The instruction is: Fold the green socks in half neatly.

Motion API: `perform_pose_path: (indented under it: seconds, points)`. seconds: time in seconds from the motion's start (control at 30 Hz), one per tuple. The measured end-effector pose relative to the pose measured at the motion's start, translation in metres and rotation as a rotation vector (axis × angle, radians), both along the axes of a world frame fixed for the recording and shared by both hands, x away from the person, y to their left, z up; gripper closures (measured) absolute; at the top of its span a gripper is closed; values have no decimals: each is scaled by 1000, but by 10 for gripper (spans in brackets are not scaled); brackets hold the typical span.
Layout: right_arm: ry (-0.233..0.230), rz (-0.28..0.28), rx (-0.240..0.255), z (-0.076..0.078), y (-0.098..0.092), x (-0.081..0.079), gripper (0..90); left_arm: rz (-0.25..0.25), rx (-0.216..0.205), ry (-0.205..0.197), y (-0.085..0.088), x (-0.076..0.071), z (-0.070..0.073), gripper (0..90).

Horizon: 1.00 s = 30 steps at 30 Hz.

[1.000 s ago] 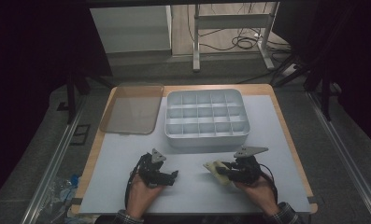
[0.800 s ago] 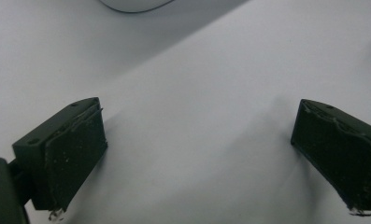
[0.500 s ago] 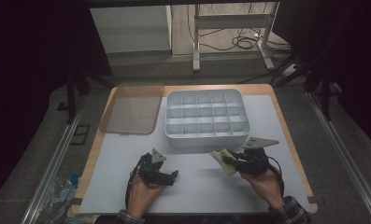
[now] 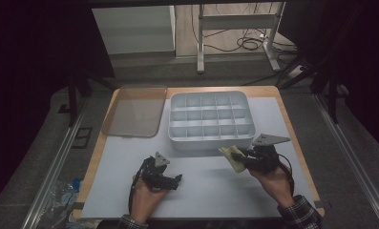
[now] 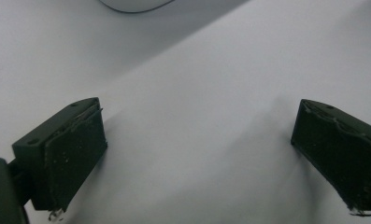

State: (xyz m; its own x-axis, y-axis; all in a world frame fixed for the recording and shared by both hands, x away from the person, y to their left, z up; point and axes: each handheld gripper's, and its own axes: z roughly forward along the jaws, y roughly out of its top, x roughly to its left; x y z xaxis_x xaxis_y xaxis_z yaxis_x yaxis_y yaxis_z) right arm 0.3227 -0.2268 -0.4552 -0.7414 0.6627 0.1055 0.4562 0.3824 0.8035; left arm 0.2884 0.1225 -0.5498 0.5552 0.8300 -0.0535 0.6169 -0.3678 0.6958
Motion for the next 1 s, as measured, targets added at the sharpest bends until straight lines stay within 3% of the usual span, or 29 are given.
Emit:
perform_pose_path:
  seconds: [0.73,1.0]
  points:
    - [-49,-35,-2,25,-5,20,708,-2,1,-2,0,0,0,28]
    - [-50,-52,1,28,-6,30,707,-2,1,-3,0,0,0,28]
